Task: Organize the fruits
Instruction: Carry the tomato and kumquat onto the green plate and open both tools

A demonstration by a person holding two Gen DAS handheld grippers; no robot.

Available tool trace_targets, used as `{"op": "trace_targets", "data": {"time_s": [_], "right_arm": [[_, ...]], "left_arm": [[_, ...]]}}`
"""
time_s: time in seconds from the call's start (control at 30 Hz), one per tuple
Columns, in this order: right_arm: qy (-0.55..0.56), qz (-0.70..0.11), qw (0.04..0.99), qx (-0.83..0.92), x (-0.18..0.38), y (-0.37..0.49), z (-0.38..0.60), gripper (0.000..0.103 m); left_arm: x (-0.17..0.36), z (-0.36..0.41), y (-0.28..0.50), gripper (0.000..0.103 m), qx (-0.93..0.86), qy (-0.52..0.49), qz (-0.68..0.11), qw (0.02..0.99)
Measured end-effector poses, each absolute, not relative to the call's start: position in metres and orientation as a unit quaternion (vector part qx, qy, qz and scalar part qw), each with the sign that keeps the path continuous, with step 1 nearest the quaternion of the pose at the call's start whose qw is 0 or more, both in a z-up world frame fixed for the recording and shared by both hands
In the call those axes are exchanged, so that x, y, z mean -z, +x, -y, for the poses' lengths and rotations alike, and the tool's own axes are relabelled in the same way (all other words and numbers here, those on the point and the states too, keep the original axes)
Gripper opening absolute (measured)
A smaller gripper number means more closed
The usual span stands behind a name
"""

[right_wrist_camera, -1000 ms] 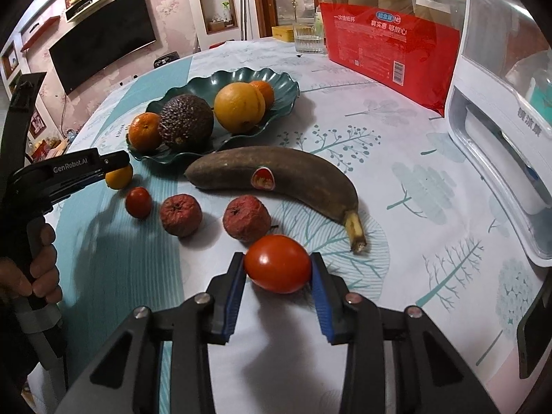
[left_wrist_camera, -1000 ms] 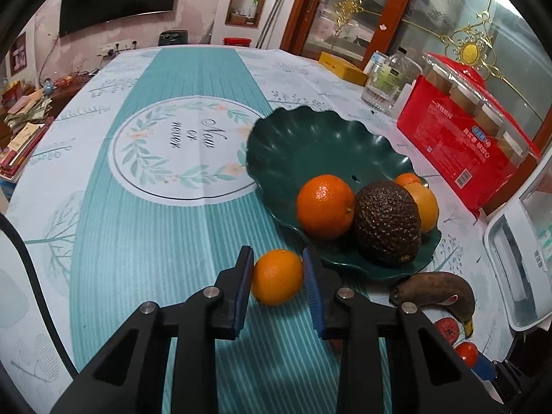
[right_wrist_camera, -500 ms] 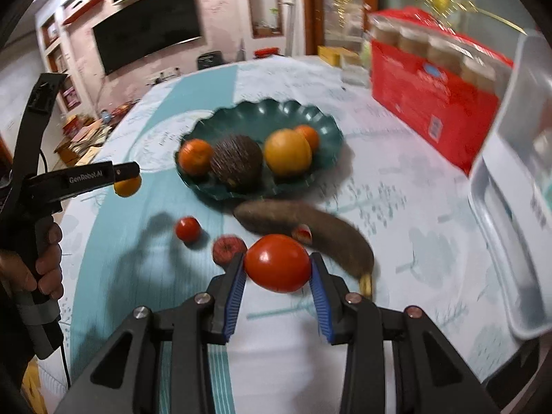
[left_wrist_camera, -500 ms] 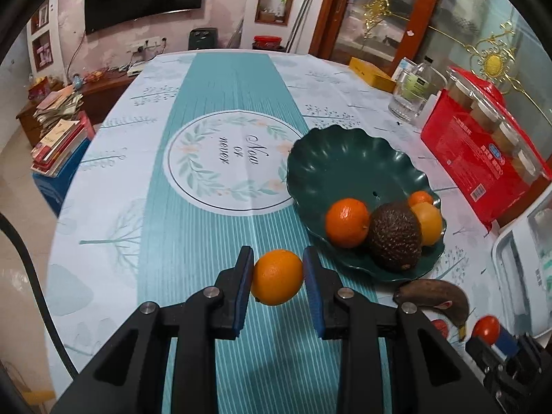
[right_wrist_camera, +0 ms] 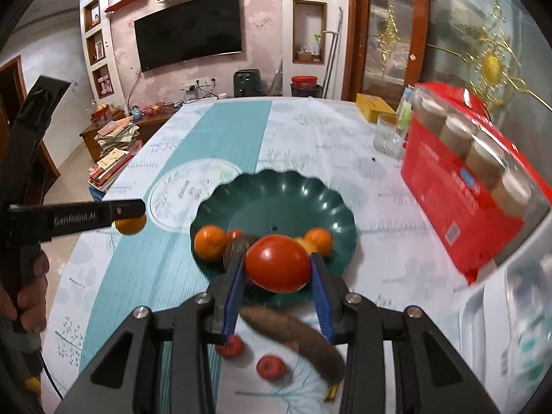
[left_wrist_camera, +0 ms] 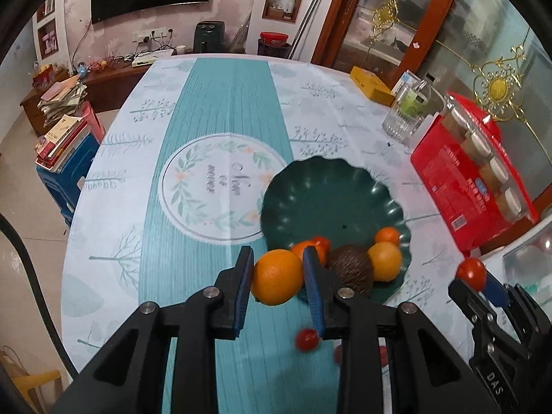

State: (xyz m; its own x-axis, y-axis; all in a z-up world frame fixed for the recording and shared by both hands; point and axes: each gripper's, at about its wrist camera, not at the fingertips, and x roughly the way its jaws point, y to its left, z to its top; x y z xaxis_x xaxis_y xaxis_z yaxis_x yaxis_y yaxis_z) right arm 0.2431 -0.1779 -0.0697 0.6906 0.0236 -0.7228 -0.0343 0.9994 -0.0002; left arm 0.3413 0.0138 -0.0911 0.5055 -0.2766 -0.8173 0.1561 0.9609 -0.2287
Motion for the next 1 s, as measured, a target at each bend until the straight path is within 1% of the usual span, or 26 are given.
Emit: {"op": "trace_targets", "data": {"time_s": [0.3,0.5,0.73,1.0], "right_arm": [[-0.023,-0.384,0.922,-0.035,0.051,0.294,0.193,0.037],[-0.019,-0.388,0.92,-0.053,0.054,0.319,0.203,0.037],[-0.001,-0.414,0.907,-0.077,0.076,0.345,0.211,0.037],[-0.026,-0.426,0.896,-0.118,0.112,0.369,0.212,0.037]], "left_arm": [[0.066,0.022,0.361,0.028,0.125,-0.072,-0.465,0.873],[0.064,0.04,0.376,0.028,0.127,-0.075,-0.463,0.874],[0.086,0.051,0.401,0.028,0.115,-0.082,-0.483,0.864],[0.142,0.058,0.428,0.028,0.109,-0.099,-0.525,0.838]]}}
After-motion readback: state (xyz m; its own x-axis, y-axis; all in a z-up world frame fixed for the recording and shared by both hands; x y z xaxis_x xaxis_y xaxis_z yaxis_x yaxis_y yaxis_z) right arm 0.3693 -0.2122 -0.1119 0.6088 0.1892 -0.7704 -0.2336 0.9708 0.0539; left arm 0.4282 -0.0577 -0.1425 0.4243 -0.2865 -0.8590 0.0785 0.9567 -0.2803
